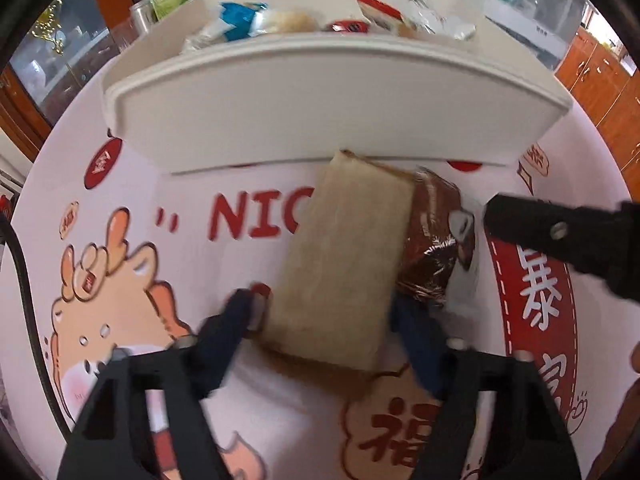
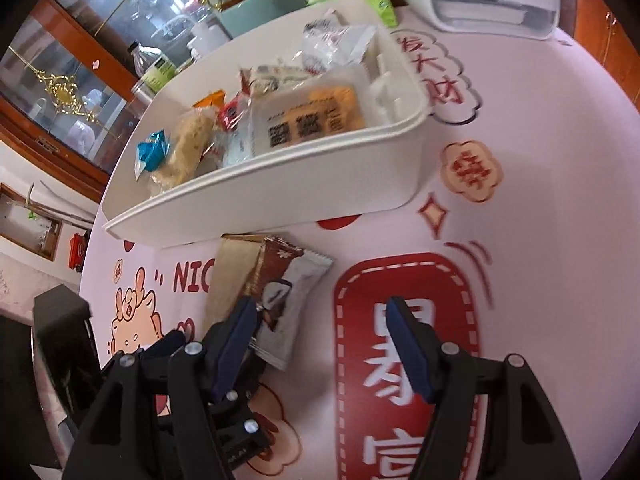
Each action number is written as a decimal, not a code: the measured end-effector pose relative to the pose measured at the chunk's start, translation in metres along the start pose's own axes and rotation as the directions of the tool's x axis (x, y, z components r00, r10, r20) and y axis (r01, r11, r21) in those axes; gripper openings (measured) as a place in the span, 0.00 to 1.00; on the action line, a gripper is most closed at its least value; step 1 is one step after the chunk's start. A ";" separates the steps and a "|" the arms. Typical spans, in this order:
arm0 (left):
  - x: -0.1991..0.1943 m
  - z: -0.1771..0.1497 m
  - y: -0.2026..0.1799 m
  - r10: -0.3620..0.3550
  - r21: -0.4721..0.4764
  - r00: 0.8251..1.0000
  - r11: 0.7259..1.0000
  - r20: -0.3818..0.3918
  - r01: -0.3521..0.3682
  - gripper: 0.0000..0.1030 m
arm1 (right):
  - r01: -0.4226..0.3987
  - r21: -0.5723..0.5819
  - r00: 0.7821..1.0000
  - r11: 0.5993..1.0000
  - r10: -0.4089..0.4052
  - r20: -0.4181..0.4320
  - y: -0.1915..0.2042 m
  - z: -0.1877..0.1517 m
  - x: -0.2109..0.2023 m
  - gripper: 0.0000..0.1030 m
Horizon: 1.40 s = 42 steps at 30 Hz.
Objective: Organize snacks
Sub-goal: 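Grasp the brown paper bar with the left tool while the right grasps the chocolate packet, then place both items into the white tray and open both tools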
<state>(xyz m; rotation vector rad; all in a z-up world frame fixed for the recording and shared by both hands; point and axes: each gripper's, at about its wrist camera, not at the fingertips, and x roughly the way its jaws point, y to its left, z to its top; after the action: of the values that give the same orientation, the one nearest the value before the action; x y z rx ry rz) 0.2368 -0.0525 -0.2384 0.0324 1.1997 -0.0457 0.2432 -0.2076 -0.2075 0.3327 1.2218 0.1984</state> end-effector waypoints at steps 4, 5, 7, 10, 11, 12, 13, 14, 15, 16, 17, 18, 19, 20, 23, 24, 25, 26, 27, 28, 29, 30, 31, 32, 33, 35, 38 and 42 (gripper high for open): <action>-0.003 0.000 0.006 -0.002 0.016 1.000 1.000 0.006 0.002 0.57 | -0.021 -0.005 0.999 1.000 0.020 -0.038 0.013 0.002 0.018 0.66; -0.003 0.000 0.007 -0.002 0.018 1.000 1.000 0.009 0.001 0.57 | -0.018 -0.008 0.999 1.000 0.017 -0.048 0.017 0.001 0.023 0.66; -0.006 -0.004 0.012 0.003 0.012 1.000 1.000 0.012 -0.004 0.57 | -0.008 -0.014 0.998 1.000 0.008 -0.068 0.024 0.000 0.033 0.66; -0.008 -0.007 0.022 0.010 -0.008 1.000 1.000 0.005 -0.010 0.57 | 0.035 -0.052 0.998 0.998 -0.038 -0.059 0.034 0.000 0.038 0.68; -0.008 -0.007 0.024 0.011 -0.014 1.000 1.000 0.003 -0.011 0.57 | 0.055 -0.071 0.997 0.996 -0.058 -0.048 0.038 0.000 0.040 0.68; -0.009 -0.007 0.029 0.009 -0.026 1.000 1.000 0.000 -0.009 0.57 | 0.071 -0.087 0.996 0.994 -0.075 -0.042 0.040 0.000 0.042 0.68; -0.010 -0.007 0.033 0.008 -0.037 1.000 0.999 -0.004 -0.008 0.56 | 0.092 -0.109 0.995 0.990 -0.097 -0.038 0.045 0.000 0.044 0.68; -0.010 -0.005 0.035 0.006 -0.048 1.000 0.999 -0.007 -0.007 0.56 | 0.113 -0.134 0.993 0.984 -0.118 -0.031 0.048 -0.002 0.046 0.68; -0.010 -0.005 0.038 0.005 -0.056 1.000 0.998 -0.010 -0.005 0.56 | 0.135 -0.162 0.990 0.978 -0.141 -0.023 0.052 -0.003 0.047 0.68; -0.011 -0.006 0.041 0.004 -0.063 1.000 0.998 -0.011 -0.004 0.56 | 0.165 -0.193 0.985 0.967 -0.171 -0.015 0.056 -0.005 0.049 0.65; -0.015 -0.009 0.044 0.003 -0.071 1.000 0.997 -0.011 -0.004 0.56 | 0.202 -0.228 0.978 0.953 -0.208 -0.002 0.060 -0.007 0.051 0.59; -0.018 -0.010 0.045 0.003 -0.076 1.000 0.997 -0.007 -0.004 0.56 | 0.232 -0.249 0.972 0.940 -0.236 0.014 0.063 -0.009 0.052 0.53; -0.019 -0.011 0.046 0.005 -0.077 1.000 0.997 -0.002 -0.005 0.56 | 0.244 -0.272 0.969 0.931 -0.245 0.029 0.064 -0.011 0.051 0.43; -0.023 -0.010 0.046 0.007 -0.077 1.000 0.997 0.006 -0.007 0.56 | 0.241 -0.279 0.970 0.930 -0.242 0.031 0.064 -0.012 0.051 0.37; -0.031 -0.018 0.052 0.003 -0.070 1.000 0.998 0.025 -0.001 0.56 | 0.233 -0.279 0.971 0.932 -0.236 0.024 0.059 -0.014 0.048 0.34; -0.035 -0.018 0.051 0.001 -0.069 1.000 0.998 0.031 0.002 0.56 | 0.233 -0.277 0.972 0.932 -0.236 0.023 0.057 -0.015 0.046 0.34; -0.039 -0.011 0.054 -0.003 -0.068 0.999 0.998 0.035 0.005 0.56 | 0.230 -0.276 0.972 0.933 -0.233 0.022 0.055 -0.016 0.044 0.33; -0.043 -0.011 0.053 -0.005 -0.065 0.999 0.998 0.041 0.008 0.56 | 0.224 -0.276 0.974 0.935 -0.227 0.022 0.053 -0.017 0.041 0.32; -0.048 -0.010 0.052 -0.006 -0.062 0.999 0.998 0.049 0.009 0.56 | 0.220 -0.278 0.975 0.935 -0.222 0.025 0.052 -0.018 0.038 0.32; -0.054 -0.008 0.052 -0.007 -0.058 0.999 0.998 0.054 0.010 0.56 | 0.217 -0.281 0.976 0.935 -0.217 0.031 0.052 -0.019 0.034 0.32; -0.059 -0.007 0.049 -0.008 -0.052 0.998 0.999 0.060 0.011 0.56 | 0.213 -0.288 0.977 0.934 -0.209 0.043 0.052 -0.021 0.027 0.32; -0.064 -0.006 0.046 -0.009 -0.049 0.998 0.999 0.064 0.013 0.56 | 0.211 -0.291 0.977 0.933 -0.206 0.050 0.053 -0.020 0.022 0.32; -0.069 -0.005 0.046 -0.012 -0.047 0.998 0.999 0.069 0.015 0.56 | 0.207 -0.295 0.978 0.933 -0.199 0.058 0.053 -0.022 0.016 0.32; -0.072 -0.008 0.041 -0.014 -0.047 0.997 0.999 0.071 0.018 0.56 | 0.202 -0.298 0.979 0.933 -0.190 0.068 0.053 -0.023 0.008 0.31; -0.076 -0.006 0.040 -0.019 -0.048 0.997 0.999 0.076 0.023 0.56 | 0.199 -0.303 0.980 0.932 -0.184 0.078 0.053 -0.025 0.001 0.31; -0.085 -0.004 0.040 -0.028 -0.049 0.996 0.998 0.088 0.032 0.56 | 0.200 -0.308 0.979 0.930 -0.177 0.101 0.052 -0.027 -0.014 0.31; -0.104 0.002 0.043 -0.037 -0.043 0.993 0.998 0.113 0.042 0.56 | 0.191 -0.299 0.979 0.935 -0.160 0.127 0.049 -0.031 -0.038 0.31; -0.130 0.016 0.041 -0.035 -0.019 0.987 0.999 0.155 0.039 0.56 | 0.180 -0.278 0.977 0.944 -0.138 0.163 0.050 -0.023 -0.061 0.31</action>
<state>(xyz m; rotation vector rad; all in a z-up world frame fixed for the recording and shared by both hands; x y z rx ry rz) 0.2070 -0.0104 -0.1118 -0.0126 1.0453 -0.0663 0.2023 -0.1773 -0.1428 -0.0105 1.0550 0.2081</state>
